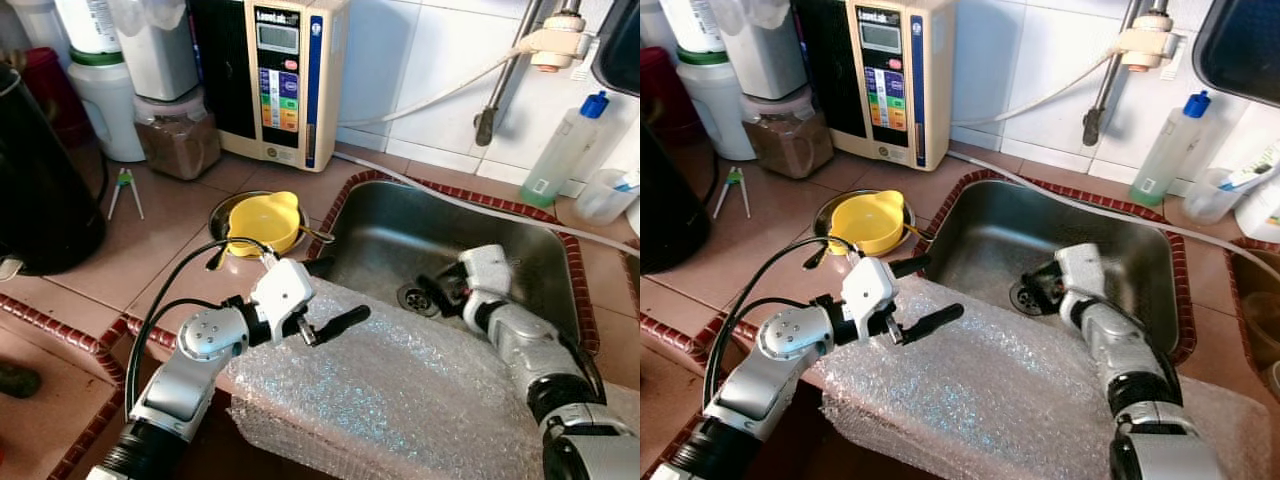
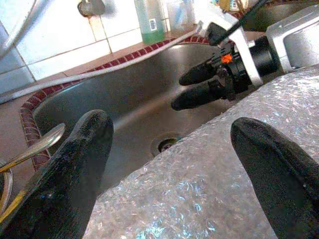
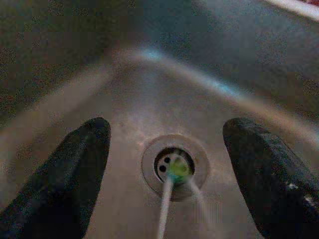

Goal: Kitchen organization

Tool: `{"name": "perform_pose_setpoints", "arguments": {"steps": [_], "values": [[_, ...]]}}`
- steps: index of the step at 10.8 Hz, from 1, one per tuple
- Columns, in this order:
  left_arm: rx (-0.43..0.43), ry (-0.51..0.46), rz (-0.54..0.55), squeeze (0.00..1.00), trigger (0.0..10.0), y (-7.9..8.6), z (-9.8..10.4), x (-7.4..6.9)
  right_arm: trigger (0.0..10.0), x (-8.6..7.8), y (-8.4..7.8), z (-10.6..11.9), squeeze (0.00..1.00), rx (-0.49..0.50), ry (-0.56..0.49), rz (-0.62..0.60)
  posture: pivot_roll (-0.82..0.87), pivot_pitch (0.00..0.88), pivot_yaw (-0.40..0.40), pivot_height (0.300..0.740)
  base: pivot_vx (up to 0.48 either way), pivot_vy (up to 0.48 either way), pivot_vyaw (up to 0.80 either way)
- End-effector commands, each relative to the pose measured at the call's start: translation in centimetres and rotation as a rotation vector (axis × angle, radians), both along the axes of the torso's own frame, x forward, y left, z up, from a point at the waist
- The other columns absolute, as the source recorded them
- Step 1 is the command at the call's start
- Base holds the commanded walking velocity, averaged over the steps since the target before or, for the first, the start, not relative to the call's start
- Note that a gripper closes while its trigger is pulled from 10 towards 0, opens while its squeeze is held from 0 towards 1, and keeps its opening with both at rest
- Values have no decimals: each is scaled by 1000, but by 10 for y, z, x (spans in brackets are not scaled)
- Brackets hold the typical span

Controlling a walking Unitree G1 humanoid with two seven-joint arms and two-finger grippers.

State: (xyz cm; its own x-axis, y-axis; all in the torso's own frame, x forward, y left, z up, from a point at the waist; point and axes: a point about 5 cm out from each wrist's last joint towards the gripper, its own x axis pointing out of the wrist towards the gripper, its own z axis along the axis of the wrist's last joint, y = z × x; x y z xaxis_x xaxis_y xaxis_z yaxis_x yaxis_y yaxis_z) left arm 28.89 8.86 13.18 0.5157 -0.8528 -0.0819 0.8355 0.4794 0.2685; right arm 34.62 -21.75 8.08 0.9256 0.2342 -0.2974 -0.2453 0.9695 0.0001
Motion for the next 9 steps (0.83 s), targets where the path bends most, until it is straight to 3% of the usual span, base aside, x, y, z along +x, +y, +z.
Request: {"name": "perform_pose_setpoints", "arguments": {"steps": [1, 3, 4, 5, 7, 8, 9], "values": [[-6, -16, 19, 1000, 10000, 2, 3, 1, 10000, 1, 4, 6, 1000, 71, -59, -16, 68, 0, -28, 740, 0, 0, 0], [-79, -48, 81, 1000, 10000, 4, 12, 7, 10000, 1, 8, 17, 1000, -32, -184, -2, 69, 0, -26, 740, 0, 0, 0], [-113, -69, 126, 1000, 10000, 7, 17, 11, 10000, 0, 13, 22, 647, -53, -220, 27, 69, 0, -26, 740, 0, 0, 0], [-181, -97, 220, 1000, 10000, 13, 27, 20, 10000, -2, 20, 31, 0, -29, -272, 51, 68, 0, -27, 740, 0, 0, 0], [-275, -125, 432, 1000, 10000, 31, 39, 38, 10000, -22, 59, 39, 0, -17, -339, 220, 62, 0, -29, 740, 0, 0, 0], [-317, -111, 504, 1000, 10000, 39, 40, 44, 10000, -34, 71, 45, 0, -70, -396, 256, 55, 0, -27, 740, 0, 0, 0], [-345, -77, 638, 1000, 10000, 48, 38, 53, 10000, -42, 79, 46, 0, -15, -398, 251, 53, 0, -25, 740, 0, 0, 0]]}}
